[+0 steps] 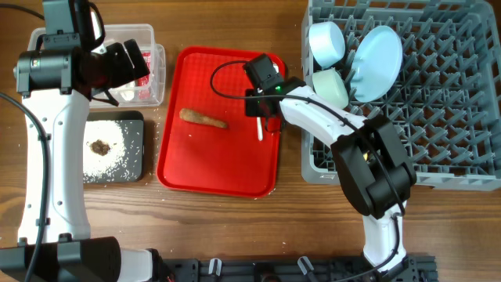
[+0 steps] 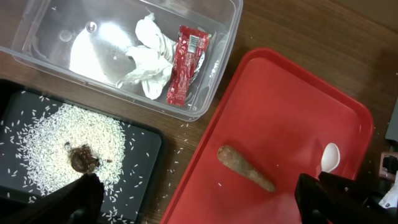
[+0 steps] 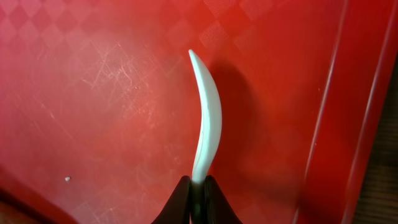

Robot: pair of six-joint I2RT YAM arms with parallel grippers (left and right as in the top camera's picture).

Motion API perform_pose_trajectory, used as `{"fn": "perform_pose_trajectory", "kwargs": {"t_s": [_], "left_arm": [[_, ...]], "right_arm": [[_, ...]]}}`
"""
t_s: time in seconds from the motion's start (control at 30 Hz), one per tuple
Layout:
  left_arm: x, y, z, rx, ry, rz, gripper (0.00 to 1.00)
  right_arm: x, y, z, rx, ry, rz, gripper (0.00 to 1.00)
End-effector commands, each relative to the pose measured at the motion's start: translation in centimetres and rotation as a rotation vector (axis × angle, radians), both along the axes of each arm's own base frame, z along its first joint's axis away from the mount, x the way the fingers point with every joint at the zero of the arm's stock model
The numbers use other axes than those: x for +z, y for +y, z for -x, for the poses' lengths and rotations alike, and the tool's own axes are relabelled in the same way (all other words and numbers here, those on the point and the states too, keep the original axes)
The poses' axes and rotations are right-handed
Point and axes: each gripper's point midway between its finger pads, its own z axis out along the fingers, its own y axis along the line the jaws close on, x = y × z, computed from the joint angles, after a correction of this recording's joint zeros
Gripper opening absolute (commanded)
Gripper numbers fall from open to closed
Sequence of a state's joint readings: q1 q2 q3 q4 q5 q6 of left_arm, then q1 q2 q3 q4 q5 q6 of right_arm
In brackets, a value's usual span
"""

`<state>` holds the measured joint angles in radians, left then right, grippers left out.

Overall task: Sort waste into correct bins and load items into the dishwasher rack
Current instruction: 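Carry the spoon into the dish rack and release it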

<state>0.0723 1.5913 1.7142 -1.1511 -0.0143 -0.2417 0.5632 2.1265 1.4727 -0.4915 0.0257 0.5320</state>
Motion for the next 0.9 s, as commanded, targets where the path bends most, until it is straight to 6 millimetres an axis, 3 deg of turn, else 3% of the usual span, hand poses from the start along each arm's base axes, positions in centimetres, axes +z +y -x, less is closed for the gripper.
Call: {"fn": "perform_pose_trajectory", "kwargs": {"t_s": [0.0, 0.07, 0.2, 0.3, 0.33, 0.4, 0.43, 0.47, 0.53, 0.6, 0.67, 0.73, 0.87], "left_arm": [[-0.2, 0.2, -0.1, 0.010, 0.004, -0.002, 1.00], [-0.2, 0.2, -0.1, 0.010, 0.004, -0.002, 1.00], [-0.2, 0.2, -0.1, 0.010, 0.004, -0.002, 1.00], [-0.2, 0.2, -0.1, 0.010, 0.004, -0.002, 1.00], [-0.2, 0.2, -0.1, 0.010, 0.004, -0.002, 1.00], [-0.2, 0.2, -0.1, 0.010, 0.004, -0.002, 1.00], [-0.2, 0.2, -0.1, 0.010, 0.004, -0.002, 1.00], [-0.2, 0.2, -0.1, 0.010, 0.004, -0.002, 1.00], [-0.2, 0.2, -0.1, 0.010, 0.004, -0.002, 1.00], [-0.2, 0.2, -0.1, 0.010, 0.004, -0.002, 1.00], [-0.2, 0.2, -0.1, 0.010, 0.004, -0.002, 1.00], [-0.2, 0.2, -0.1, 0.010, 0.004, -0.002, 1.00], [-0.2, 0.2, -0.1, 0.010, 0.004, -0.002, 1.00]], "right_arm": [[-2.0, -0.4, 1.3, -0.007, 0.082, 0.015, 0.04], [0.7, -0.1, 0.8, 0.021, 0.049, 0.008, 0.04], [8.4, 0.4, -0.1, 0.055, -0.081, -0.051, 0.04], [16.1, -0.5, 0.0, 0.044, -0.220, -0.115, 0.04], [19.2, -1.8, 0.3, 0.020, -0.273, -0.130, 0.04], [22.9, -5.3, 1.1, -0.083, -0.326, -0.122, 0.04], [24.0, -7.1, 1.5, -0.152, -0.338, -0.111, 0.04], [25.0, -10.3, 2.2, -0.284, -0.345, -0.081, 0.04], [25.9, -16.5, 4.1, -0.576, -0.336, -0.018, 0.04], [25.4, -21.8, 6.6, -0.895, -0.315, 0.047, 0.04], [24.3, -25.5, 9.0, -1.155, -0.286, 0.099, 0.05], [22.2, -27.3, 10.0, -1.277, -0.250, 0.127, 0.04], [17.6, -27.9, 9.9, -1.418, -0.213, 0.074, 0.04]]}}
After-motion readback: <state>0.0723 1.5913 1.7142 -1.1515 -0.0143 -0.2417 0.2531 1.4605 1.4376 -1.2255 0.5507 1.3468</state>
